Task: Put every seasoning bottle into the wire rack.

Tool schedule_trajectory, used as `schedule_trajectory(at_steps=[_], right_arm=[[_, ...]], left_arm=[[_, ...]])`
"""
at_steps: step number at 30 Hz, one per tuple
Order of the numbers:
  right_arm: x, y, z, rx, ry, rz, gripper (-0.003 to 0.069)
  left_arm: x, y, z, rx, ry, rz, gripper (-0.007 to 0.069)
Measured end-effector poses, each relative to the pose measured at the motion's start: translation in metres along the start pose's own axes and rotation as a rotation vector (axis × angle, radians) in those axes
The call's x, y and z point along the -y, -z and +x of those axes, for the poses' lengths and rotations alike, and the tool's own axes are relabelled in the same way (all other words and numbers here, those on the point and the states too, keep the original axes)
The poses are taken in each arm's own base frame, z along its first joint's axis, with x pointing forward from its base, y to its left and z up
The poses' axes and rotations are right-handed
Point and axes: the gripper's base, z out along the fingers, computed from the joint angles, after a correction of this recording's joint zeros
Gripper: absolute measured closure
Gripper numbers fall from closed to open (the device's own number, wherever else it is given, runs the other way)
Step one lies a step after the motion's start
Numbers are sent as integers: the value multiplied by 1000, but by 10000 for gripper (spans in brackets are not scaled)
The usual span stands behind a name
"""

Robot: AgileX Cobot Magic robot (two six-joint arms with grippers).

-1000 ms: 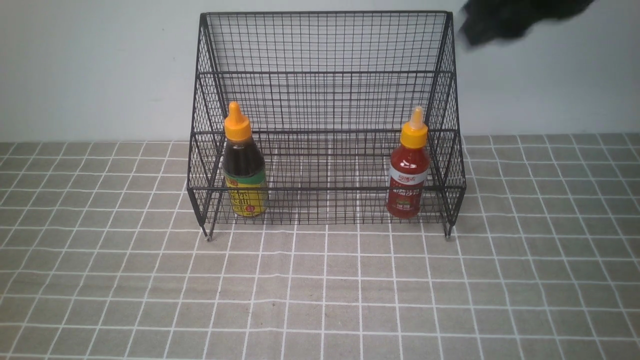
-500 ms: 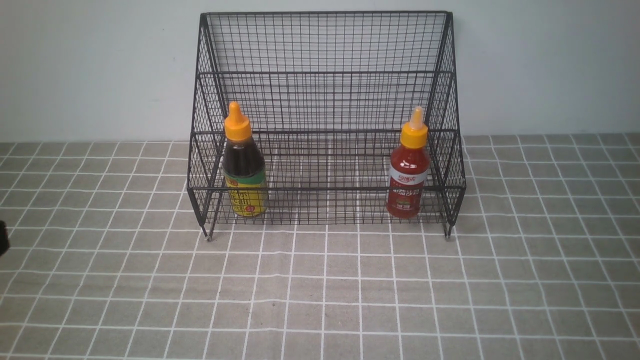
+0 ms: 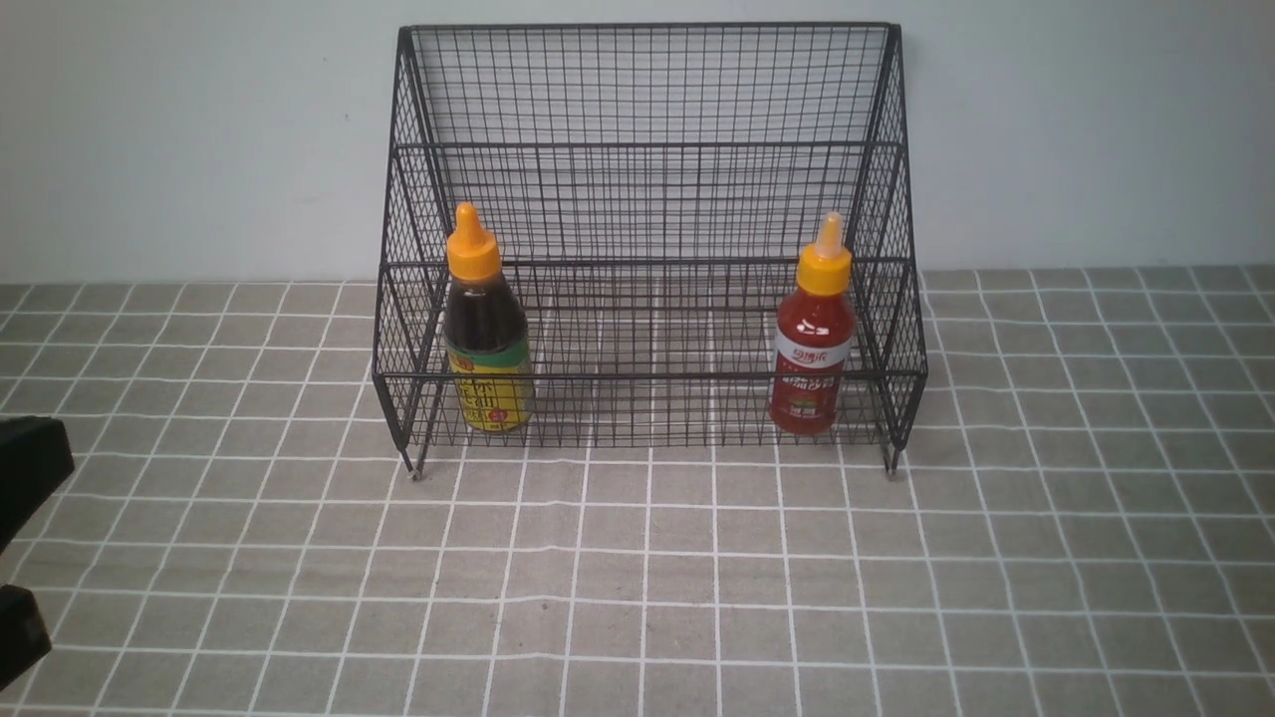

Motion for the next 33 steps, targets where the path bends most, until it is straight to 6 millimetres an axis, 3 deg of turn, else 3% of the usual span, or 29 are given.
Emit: schedule_trajectory(at_steps=[3, 22, 33], right_arm=[[0, -4, 10, 14, 1, -9, 672], [-1, -4, 9, 42, 5, -14, 672], [-1, -4, 9, 42, 5, -14, 672]], left_arm=[[0, 0, 1, -3, 2, 1, 631], [-4, 13, 29, -120, 6, -18, 631], [-4, 14, 30, -121, 6, -19, 631]])
